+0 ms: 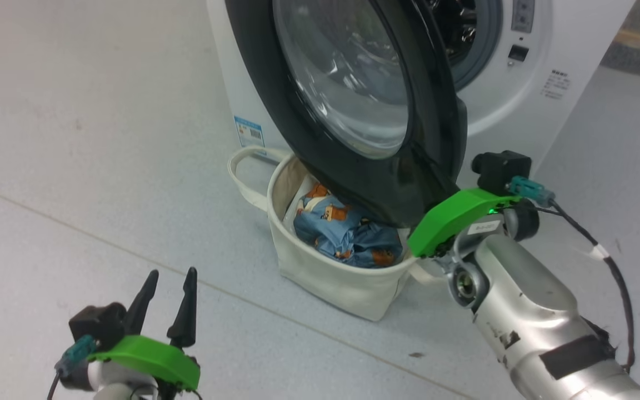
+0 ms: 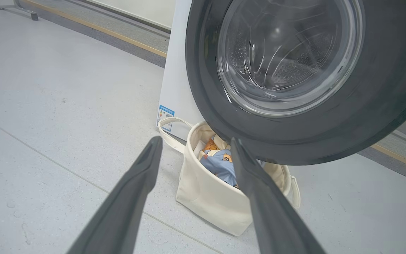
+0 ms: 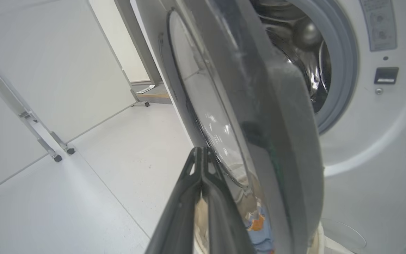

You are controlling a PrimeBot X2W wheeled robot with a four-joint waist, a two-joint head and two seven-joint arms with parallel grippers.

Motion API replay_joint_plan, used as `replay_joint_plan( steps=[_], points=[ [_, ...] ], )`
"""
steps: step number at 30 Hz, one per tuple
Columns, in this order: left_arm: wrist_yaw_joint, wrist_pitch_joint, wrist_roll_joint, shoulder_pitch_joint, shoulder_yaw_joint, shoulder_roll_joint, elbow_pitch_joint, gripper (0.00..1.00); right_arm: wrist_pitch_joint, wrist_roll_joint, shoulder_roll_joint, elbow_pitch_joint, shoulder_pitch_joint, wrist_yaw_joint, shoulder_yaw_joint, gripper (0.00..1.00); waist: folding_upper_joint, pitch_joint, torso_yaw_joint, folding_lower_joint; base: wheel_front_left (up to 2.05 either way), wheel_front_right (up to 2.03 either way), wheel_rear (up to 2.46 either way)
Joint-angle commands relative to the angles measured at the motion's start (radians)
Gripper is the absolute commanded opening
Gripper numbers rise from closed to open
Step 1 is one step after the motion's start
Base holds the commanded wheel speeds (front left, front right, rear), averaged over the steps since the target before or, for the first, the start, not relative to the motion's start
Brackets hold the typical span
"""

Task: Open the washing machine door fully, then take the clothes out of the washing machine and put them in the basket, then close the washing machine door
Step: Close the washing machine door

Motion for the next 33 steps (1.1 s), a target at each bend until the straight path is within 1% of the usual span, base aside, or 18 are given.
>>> replay_joint_plan(
  steps=[1, 11, 16, 22, 25, 27, 30, 33],
  points=[
    [-0.005, -0.012, 0.011, -0.051, 0.041, 0.011, -0.022, 1.00, -0.010, -0.007, 0.013, -0.014, -0.033, 0.001, -0.006, 0.00, 0.0000, 0.016, 0.001, 0.0000, 0.00, 0.00, 0.00],
    [-0.027, -0.012, 0.043, -0.082, 0.087, -0.022, -0.002, 1.00, -0.010, -0.101, 0.013, 0.063, -0.092, 0.001, -0.208, 0.00, 0.0000, 0.084, -0.011, 0.0000, 0.00, 0.00, 0.00],
    [-0.043, -0.012, 0.063, -0.107, 0.109, -0.040, 0.007, 1.00, -0.010, -0.158, 0.013, 0.088, -0.170, 0.001, -0.311, 0.00, 0.0000, 0.146, -0.017, 0.0000, 0.00, 0.00, 0.00],
    [-0.056, -0.012, 0.082, -0.145, 0.130, -0.063, 0.009, 1.00, -0.010, -0.263, 0.013, 0.111, -0.262, 0.001, -0.418, 0.00, 0.0000, 0.221, -0.005, 0.0000, 0.00, 0.00, 0.00],
    [-0.063, -0.012, 0.089, -0.162, 0.138, -0.070, 0.012, 1.00, -0.010, -0.297, 0.013, 0.136, -0.318, 0.001, -0.453, 0.00, 0.0000, 0.263, -0.003, 0.0000, 0.00, 0.00, 0.00],
    [-0.066, -0.012, 0.090, -0.174, 0.150, -0.070, 0.008, 1.00, -0.010, -0.320, 0.013, 0.158, -0.359, 0.001, -0.460, 0.00, 0.0000, 0.293, -0.003, 0.0000, 0.00, 0.00, 0.00],
    [-0.069, -0.012, 0.095, -0.185, 0.162, -0.067, 0.003, 1.00, -0.010, -0.348, 0.013, 0.180, -0.400, 0.001, -0.465, 0.00, 0.0000, 0.318, -0.001, 0.0000, 0.00, 0.00, 0.00],
    [-0.072, -0.012, 0.101, -0.196, 0.177, -0.067, -0.002, 1.00, -0.010, -0.392, 0.013, 0.208, -0.450, 0.001, -0.498, 0.00, 0.0000, 0.344, 0.006, 0.0000, 0.00, 0.00, 0.00]
  ],
)
